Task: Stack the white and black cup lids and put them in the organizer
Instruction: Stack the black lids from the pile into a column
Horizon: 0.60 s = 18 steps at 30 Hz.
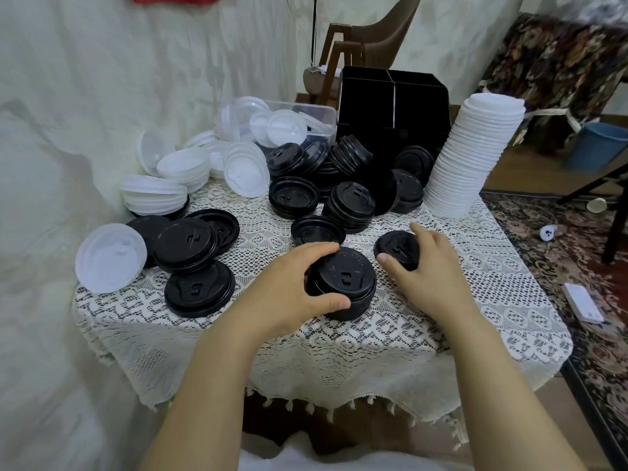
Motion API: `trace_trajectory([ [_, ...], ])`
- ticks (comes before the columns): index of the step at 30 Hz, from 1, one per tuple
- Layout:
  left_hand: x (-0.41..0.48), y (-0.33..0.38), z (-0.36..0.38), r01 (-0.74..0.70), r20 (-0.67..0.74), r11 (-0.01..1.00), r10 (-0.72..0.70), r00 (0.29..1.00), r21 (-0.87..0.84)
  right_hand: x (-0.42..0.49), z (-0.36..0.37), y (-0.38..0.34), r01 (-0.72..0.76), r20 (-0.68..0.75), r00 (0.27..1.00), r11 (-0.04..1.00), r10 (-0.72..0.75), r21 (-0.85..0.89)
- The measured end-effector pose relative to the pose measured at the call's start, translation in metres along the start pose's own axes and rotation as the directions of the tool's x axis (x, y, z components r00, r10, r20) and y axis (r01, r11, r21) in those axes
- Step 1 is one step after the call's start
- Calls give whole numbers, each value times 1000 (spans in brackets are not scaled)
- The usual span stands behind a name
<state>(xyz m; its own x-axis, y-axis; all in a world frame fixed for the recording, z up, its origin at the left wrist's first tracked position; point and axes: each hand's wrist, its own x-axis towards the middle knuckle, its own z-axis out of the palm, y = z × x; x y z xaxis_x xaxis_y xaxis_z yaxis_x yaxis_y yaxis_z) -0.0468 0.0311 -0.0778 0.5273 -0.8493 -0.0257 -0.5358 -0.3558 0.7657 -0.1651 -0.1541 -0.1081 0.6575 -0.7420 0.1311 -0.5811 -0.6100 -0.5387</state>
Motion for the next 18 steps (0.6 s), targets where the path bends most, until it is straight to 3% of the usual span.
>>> trace_trajectory([
  [3, 0, -2, 0, -1, 2, 1000, 1, 1000, -14, 6, 8, -1, -31, 8, 999, 989, 33, -146],
  [5, -1, -2, 0, -5, 2, 1000, 5, 1000, -18, 8, 7, -3, -24, -39, 999, 994, 20, -104],
  [7, -1, -3, 1, -7, 0, 1000, 7, 1000, -25, 7, 2, -5, 19, -123, 992, 994, -6, 103],
  [9, -1, -3, 1, -6, -2, 999, 6, 1000, -33, 2, -7, -11, 117, -159, 985, 923, -62, 366],
  [12, 0, -6, 2, 0, -6, 996, -1, 1000, -92, -12, -17, -22, 256, -69, 962, 787, -263, 561],
  [14, 1, -8, 2, 3, -11, 993, -5, 1000, -119, -18, -17, -28, 298, 32, 925, 773, -380, 559],
  [18, 2, -10, 3, 0, -12, 989, -2, 1000, -145, -23, -13, -33, 328, 178, 865, 796, -470, 509],
])
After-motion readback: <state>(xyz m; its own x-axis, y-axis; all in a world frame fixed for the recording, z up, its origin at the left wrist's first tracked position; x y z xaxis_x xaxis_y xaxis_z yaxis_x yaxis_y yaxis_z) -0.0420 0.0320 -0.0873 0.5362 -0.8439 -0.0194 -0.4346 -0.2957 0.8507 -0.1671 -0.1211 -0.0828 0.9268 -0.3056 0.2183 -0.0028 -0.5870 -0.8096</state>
